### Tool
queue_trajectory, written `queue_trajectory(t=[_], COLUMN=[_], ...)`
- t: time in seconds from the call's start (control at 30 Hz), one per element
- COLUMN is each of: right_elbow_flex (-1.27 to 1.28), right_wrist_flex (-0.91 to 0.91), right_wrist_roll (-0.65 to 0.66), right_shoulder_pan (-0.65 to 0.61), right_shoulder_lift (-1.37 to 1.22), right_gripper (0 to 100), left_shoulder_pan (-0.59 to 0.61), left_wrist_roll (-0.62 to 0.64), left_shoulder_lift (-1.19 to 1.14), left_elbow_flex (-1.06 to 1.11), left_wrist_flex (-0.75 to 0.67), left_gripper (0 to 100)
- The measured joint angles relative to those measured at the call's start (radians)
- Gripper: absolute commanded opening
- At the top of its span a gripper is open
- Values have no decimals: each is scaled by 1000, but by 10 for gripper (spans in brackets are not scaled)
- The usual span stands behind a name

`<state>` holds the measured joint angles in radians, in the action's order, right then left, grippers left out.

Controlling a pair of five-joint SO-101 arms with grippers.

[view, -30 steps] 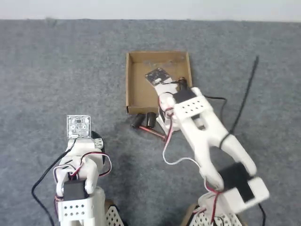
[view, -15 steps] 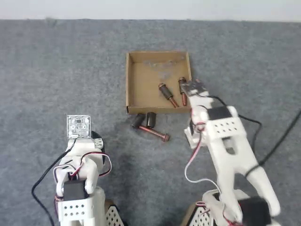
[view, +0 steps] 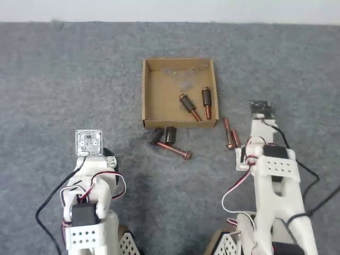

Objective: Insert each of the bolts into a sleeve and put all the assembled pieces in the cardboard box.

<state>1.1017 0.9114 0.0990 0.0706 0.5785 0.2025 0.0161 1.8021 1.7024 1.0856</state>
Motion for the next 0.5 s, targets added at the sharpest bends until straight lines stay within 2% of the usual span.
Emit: queue_trajectory(t=[0.3, 0.5], right_elbow_flex=[64, 74], right_wrist_flex=[-12, -12], right_wrist_roll=[0, 55], right_shoulder_pan=[167, 356], right_shoulder_lift=[6, 12], right_gripper=[6, 6], left_shoulder_pan=[0, 0], left_wrist_roll=[0, 0], left_shoulder_lift=[0, 0], left_elbow_flex=[0, 0], left_wrist_flex=[17, 25], left_gripper=[9, 9])
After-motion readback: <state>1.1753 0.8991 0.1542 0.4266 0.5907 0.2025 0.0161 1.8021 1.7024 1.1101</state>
